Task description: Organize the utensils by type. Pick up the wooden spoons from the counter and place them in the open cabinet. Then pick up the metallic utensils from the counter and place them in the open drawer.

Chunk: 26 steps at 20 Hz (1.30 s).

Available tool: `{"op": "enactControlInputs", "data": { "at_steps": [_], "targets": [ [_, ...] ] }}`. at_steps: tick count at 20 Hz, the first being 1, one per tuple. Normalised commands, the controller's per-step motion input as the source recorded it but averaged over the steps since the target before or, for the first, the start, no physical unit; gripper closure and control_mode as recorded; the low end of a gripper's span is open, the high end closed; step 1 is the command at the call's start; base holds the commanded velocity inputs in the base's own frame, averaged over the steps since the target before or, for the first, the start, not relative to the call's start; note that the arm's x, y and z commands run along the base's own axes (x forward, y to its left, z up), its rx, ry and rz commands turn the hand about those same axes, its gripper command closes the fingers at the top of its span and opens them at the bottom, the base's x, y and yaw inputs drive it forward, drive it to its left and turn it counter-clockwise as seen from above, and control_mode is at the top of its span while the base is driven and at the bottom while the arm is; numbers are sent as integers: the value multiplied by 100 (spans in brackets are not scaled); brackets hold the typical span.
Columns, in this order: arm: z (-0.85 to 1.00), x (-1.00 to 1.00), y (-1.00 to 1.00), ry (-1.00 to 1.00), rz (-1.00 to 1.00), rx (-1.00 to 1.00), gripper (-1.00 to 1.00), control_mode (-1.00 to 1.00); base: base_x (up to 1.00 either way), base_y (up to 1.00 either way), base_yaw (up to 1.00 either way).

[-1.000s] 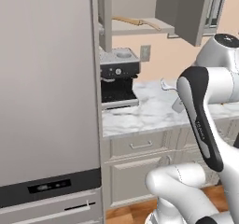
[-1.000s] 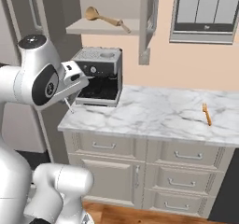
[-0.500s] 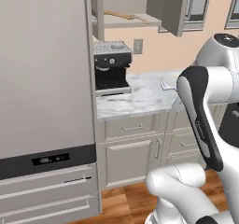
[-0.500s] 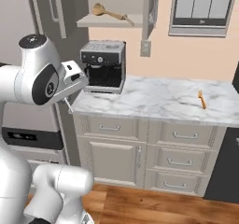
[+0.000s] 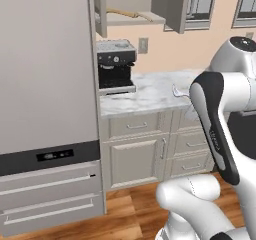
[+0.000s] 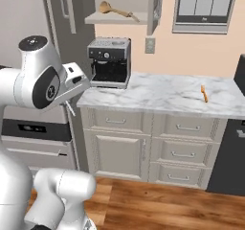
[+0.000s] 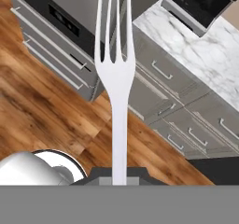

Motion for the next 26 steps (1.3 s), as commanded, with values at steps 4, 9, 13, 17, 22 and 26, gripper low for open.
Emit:
{"op": "enactControlInputs", "data": {
  "at_steps": [4, 9, 13, 17, 22, 26],
  "targets": [
    [0, 0, 0, 0, 0, 0, 100, 100, -8, -8, 0],
    [0, 0, 0, 0, 0, 0, 100, 100, 0, -21, -10],
    [0, 0, 0, 0, 0, 0, 100, 100, -13, -6, -52],
    [0, 0, 0, 0, 0, 0, 100, 100, -33, 0, -65],
    [0, 0, 0, 0, 0, 0, 100, 100, -42, -1, -67],
    [0, 0, 0, 0, 0, 0, 100, 100, -48, -8, -66]
  ]
}}
